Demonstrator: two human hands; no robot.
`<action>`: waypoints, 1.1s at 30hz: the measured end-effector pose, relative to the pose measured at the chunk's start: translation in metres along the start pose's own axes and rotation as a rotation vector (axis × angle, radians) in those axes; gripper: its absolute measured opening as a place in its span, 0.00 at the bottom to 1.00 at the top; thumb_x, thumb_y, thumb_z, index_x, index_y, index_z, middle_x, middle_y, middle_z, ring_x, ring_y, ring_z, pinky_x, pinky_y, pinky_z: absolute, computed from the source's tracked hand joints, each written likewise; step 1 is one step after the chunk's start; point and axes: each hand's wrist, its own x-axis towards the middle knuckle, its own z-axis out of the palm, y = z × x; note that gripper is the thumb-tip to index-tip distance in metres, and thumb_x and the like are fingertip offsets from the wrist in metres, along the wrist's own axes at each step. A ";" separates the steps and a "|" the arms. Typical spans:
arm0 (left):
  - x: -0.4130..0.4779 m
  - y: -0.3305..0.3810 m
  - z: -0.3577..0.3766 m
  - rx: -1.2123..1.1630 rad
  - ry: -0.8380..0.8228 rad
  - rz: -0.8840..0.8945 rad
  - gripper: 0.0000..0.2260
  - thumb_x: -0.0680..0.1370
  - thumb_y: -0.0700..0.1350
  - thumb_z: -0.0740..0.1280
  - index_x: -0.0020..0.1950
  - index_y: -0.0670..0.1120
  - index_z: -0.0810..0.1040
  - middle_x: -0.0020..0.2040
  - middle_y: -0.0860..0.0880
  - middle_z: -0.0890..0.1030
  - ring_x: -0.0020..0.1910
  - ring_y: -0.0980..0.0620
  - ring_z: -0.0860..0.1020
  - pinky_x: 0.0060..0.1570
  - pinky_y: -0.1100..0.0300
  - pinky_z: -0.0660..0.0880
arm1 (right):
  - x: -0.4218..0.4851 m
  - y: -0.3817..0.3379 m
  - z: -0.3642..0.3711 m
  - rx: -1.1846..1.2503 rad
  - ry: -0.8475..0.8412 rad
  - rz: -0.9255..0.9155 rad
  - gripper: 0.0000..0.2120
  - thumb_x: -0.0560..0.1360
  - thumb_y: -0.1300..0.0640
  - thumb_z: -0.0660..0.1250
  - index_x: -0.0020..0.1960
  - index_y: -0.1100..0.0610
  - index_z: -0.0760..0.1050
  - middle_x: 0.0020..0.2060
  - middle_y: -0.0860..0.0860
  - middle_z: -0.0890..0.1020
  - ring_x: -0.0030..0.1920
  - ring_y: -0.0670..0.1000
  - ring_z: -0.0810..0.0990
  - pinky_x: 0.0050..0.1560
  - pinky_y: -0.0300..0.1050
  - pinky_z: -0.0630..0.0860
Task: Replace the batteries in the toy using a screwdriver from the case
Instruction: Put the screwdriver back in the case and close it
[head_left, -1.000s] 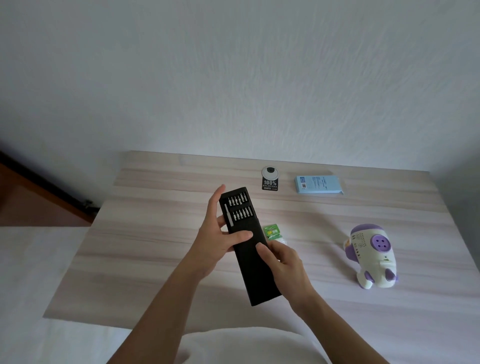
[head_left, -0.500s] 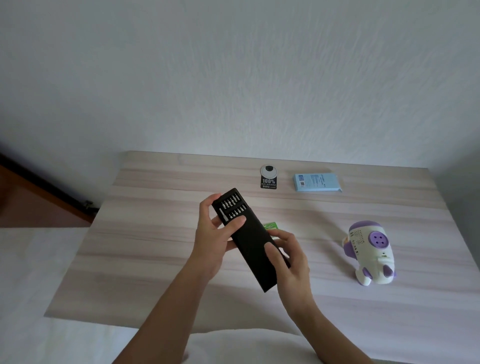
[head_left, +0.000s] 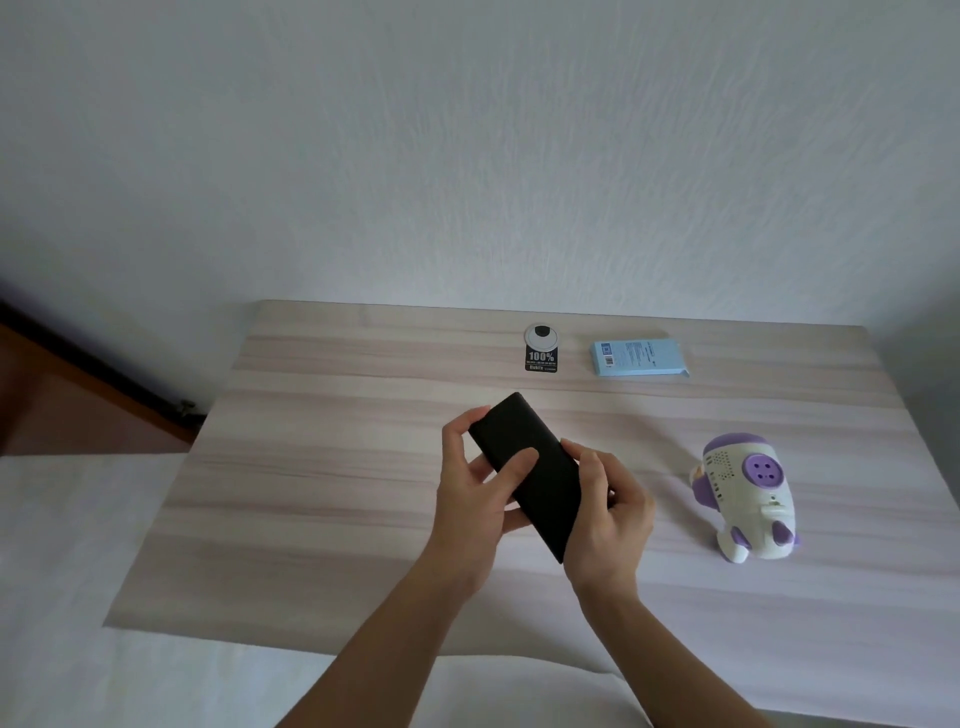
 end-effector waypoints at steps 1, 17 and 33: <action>-0.001 -0.001 0.001 0.001 -0.002 0.001 0.22 0.78 0.37 0.69 0.65 0.58 0.68 0.56 0.42 0.84 0.51 0.43 0.85 0.44 0.44 0.83 | 0.000 -0.002 0.001 0.004 0.007 -0.005 0.13 0.77 0.53 0.61 0.44 0.51 0.84 0.34 0.49 0.82 0.36 0.47 0.79 0.34 0.37 0.75; 0.008 -0.011 -0.017 -0.014 -0.016 -0.046 0.35 0.78 0.37 0.69 0.70 0.70 0.61 0.55 0.46 0.85 0.54 0.46 0.84 0.50 0.42 0.82 | -0.008 0.016 0.009 -0.101 -0.185 0.005 0.09 0.79 0.53 0.62 0.54 0.42 0.76 0.37 0.42 0.81 0.39 0.49 0.82 0.34 0.45 0.81; 0.061 -0.059 -0.102 0.004 0.216 -0.326 0.08 0.80 0.42 0.68 0.59 0.50 0.78 0.54 0.46 0.84 0.52 0.45 0.83 0.47 0.50 0.81 | 0.050 0.146 -0.051 -0.911 -0.236 0.302 0.16 0.76 0.47 0.70 0.58 0.55 0.74 0.50 0.52 0.77 0.51 0.55 0.78 0.50 0.52 0.77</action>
